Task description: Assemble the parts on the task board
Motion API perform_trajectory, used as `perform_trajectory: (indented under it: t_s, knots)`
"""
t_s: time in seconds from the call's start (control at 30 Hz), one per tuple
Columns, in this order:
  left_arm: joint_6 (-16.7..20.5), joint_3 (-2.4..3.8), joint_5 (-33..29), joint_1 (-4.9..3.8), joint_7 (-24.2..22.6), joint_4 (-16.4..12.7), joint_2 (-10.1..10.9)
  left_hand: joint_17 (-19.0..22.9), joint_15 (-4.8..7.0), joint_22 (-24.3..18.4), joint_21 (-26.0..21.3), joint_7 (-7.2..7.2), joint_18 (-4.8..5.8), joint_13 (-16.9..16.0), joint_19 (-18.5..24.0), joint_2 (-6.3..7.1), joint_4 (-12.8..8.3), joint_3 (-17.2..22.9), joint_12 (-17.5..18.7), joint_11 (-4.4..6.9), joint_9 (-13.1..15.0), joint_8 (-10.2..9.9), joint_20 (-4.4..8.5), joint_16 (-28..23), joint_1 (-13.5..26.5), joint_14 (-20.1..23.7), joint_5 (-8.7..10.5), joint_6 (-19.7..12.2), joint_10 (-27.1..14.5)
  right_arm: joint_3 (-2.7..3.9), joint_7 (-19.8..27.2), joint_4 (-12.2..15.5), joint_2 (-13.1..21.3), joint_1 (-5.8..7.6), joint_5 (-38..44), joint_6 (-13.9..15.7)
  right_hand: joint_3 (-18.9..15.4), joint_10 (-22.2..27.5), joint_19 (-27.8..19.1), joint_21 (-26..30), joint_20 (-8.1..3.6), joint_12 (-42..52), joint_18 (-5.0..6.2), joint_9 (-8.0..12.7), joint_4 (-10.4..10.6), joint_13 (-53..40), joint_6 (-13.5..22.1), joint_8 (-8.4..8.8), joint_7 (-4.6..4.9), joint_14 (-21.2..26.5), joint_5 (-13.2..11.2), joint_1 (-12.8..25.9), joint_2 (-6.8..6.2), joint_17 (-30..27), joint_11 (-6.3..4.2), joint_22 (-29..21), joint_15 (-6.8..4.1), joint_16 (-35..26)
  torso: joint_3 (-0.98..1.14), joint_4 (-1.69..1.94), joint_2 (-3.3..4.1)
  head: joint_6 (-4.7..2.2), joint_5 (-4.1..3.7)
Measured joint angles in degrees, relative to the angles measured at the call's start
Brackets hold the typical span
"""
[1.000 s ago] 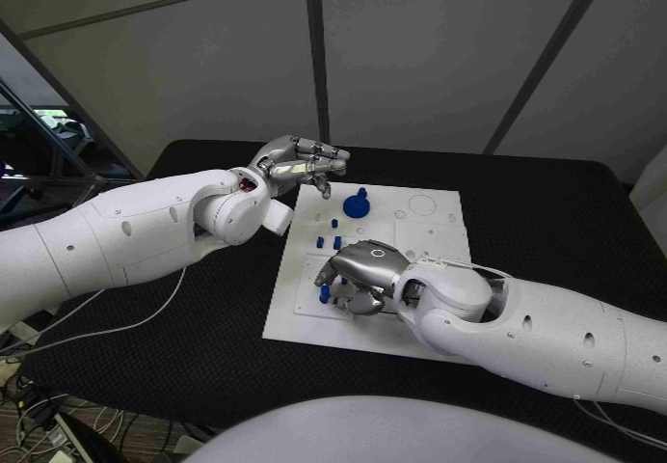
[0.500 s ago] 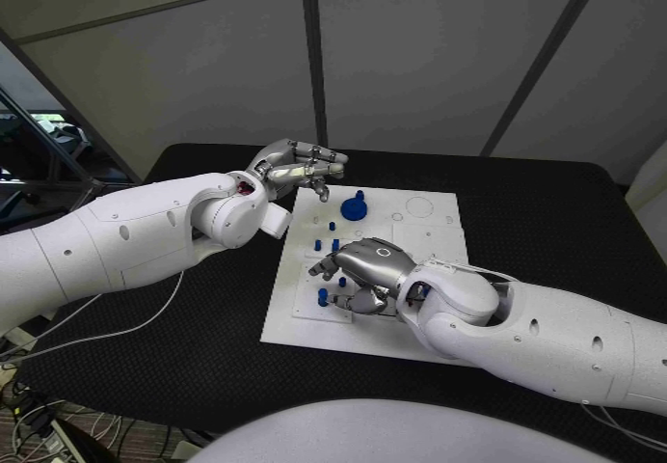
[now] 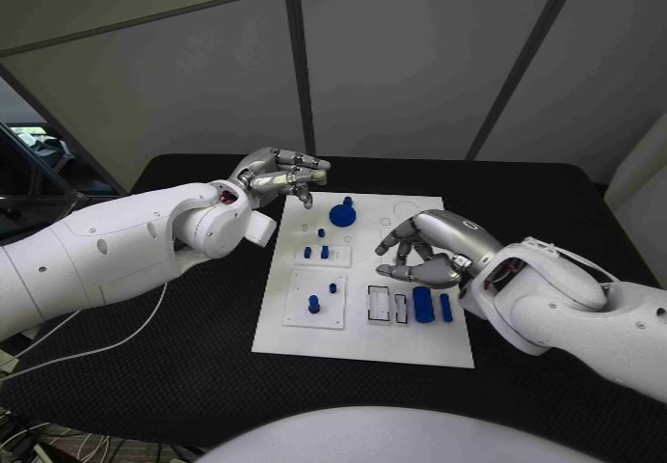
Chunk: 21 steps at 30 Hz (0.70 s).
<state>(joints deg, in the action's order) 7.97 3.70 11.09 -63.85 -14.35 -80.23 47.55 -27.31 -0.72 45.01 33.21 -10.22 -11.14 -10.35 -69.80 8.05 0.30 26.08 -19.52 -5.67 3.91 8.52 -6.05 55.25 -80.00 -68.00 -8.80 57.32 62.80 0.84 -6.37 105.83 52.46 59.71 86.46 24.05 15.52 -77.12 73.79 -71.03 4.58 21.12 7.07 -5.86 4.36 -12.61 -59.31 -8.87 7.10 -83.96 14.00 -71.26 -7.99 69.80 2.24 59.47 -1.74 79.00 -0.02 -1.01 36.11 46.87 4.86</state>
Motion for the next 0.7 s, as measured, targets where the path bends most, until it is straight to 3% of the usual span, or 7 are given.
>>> perform_trajectory:
  t_s: [0.03, 0.1, 0.17, 0.23, 0.27, 0.57, 0.7]
  knots:
    - [0.02, 0.00, 0.00, 0.00, 0.00, -0.01, 0.05, 0.01, 0.00, 0.00, 0.00, 0.00, 0.00, 0.00, 0.00, 0.00, 0.00, 0.00, -0.02, 0.00, 0.00, 0.00, 0.00, 0.00, 0.00, 0.00, 0.00, 0.00, 0.00, 0.14, -0.61, 0.44, 1.29, 0.06, -1.25, -0.27, -1.53, -0.77, 0.52, -0.63, -0.50, 5.24, -0.01, -0.20, 0.52, -5.25, -0.21, -0.38, -0.21, -0.07, 0.30, 0.20, -0.21, 0.83, -0.53, 0.89, -0.43, 0.61, -0.03, -0.06, -0.04, -0.02, -0.23]
    - [0.04, -0.01, 0.00, 0.00, 0.01, -0.05, 0.15, 0.08, 0.00, 0.00, 0.00, 0.00, 0.00, 0.00, 0.00, 0.00, -0.15, -0.15, -0.23, 0.00, 0.00, 0.00, 0.00, 0.00, 0.00, 0.00, 0.00, 0.00, 0.00, 0.43, -2.30, 1.34, 3.95, 0.16, -3.54, -1.27, -5.03, -1.18, 1.47, -1.82, -1.00, 24.19, -0.90, -0.79, 1.36, -25.60, -0.20, -1.39, -0.61, -0.07, 1.57, 0.04, 0.38, 3.12, -1.22, 2.65, -0.43, 2.17, -0.06, -0.17, -0.13, -0.02, -0.65]
    - [0.05, -0.01, 0.00, 0.00, 0.01, -0.13, 0.19, 0.08, 0.00, 0.00, 0.00, 0.00, 0.00, 0.00, 0.00, 0.00, -0.16, -0.16, -0.23, 0.00, 0.00, 0.00, 0.00, 0.00, 0.00, 0.00, 0.00, 0.00, 0.00, 0.53, -3.92, 1.96, 5.70, 0.22, -4.73, -2.22, -7.58, -0.70, 2.35, -2.96, -1.08, 38.03, -0.89, -1.55, 2.70, -40.76, -0.19, -2.69, -0.61, -0.07, 2.20, -0.80, 2.02, 4.82, -1.18, 4.40, -0.43, 3.93, -0.10, -0.31, -0.20, -0.03, -1.12]
    - [0.07, -0.01, 0.00, 0.00, 0.01, -0.27, 0.23, 0.08, -0.01, 0.00, 0.00, 0.00, 0.00, 0.00, 0.00, 0.00, -0.16, -0.16, -0.23, 0.00, 0.00, 0.00, 0.00, 0.00, 0.00, 0.00, 0.00, 0.00, 0.00, 0.57, -5.94, 2.60, 7.17, 0.22, -5.51, -3.17, -10.02, -1.79, 2.98, -3.99, -0.84, 47.09, -1.04, -2.30, 3.87, -51.14, -0.20, -3.96, -0.60, -0.07, 2.36, -0.89, 2.21, 5.15, -0.94, 5.99, -0.43, 5.56, -0.13, -0.40, -0.25, -0.07, -1.53]
    - [0.08, -0.01, 0.00, 0.00, 0.01, -0.33, 0.25, 0.08, -0.01, 0.00, 0.00, 0.00, 0.00, 0.00, 0.00, 0.00, -0.16, -0.16, -0.23, 0.00, 0.00, 0.00, 0.00, 0.00, 0.00, 0.01, 0.00, 0.00, 0.00, 0.59, -6.74, 2.86, 7.71, 0.20, -5.68, -3.45, -10.89, -2.39, 3.12, -4.26, -0.70, 49.26, -1.75, -2.59, 4.36, -53.66, -0.04, -4.43, -0.76, -0.07, 2.66, -0.85, 2.24, 5.16, -0.91, 6.43, -0.43, 5.92, -0.13, -0.42, -0.26, -0.07, -1.74]
    - [0.21, -0.03, 0.00, 0.00, 0.02, -0.53, 0.56, 0.07, -0.01, 0.00, 0.00, 0.00, 0.00, 0.01, 0.00, 0.00, -0.16, -0.16, -0.23, 0.00, 0.00, 0.00, 0.00, 0.00, 0.00, 0.01, 0.00, 0.00, 0.01, 0.33, -15.42, 4.32, 10.42, -0.90, -5.28, -5.21, -18.02, -3.97, 4.49, -6.21, -0.82, 56.03, -1.77, -5.39, 10.56, -62.28, 1.63, -7.82, -1.27, 0.05, 3.66, 1.37, 2.96, 5.15, -0.92, 9.65, -0.54, 8.21, -0.13, -0.73, -0.41, 0.14, -2.64]
    - [0.24, -0.04, 0.00, -0.01, 0.02, -0.58, 0.51, 0.07, -0.01, 0.00, 0.00, 0.00, 0.00, -0.06, 0.00, 0.00, -0.16, -0.16, -0.23, 0.01, 0.00, 0.00, 0.00, 0.00, 0.00, 0.01, 0.00, 0.00, 0.01, 0.03, -18.94, 4.25, 9.88, -1.80, -4.37, -5.97, -19.36, -3.97, 4.70, -6.36, -0.77, 56.30, -1.77, -6.02, 11.90, -62.34, 2.03, -8.46, -1.16, 0.05, 3.82, 1.37, 2.96, 5.14, -0.92, 10.23, -0.54, 8.53, -0.16, -0.75, -0.46, 0.16, -2.79]
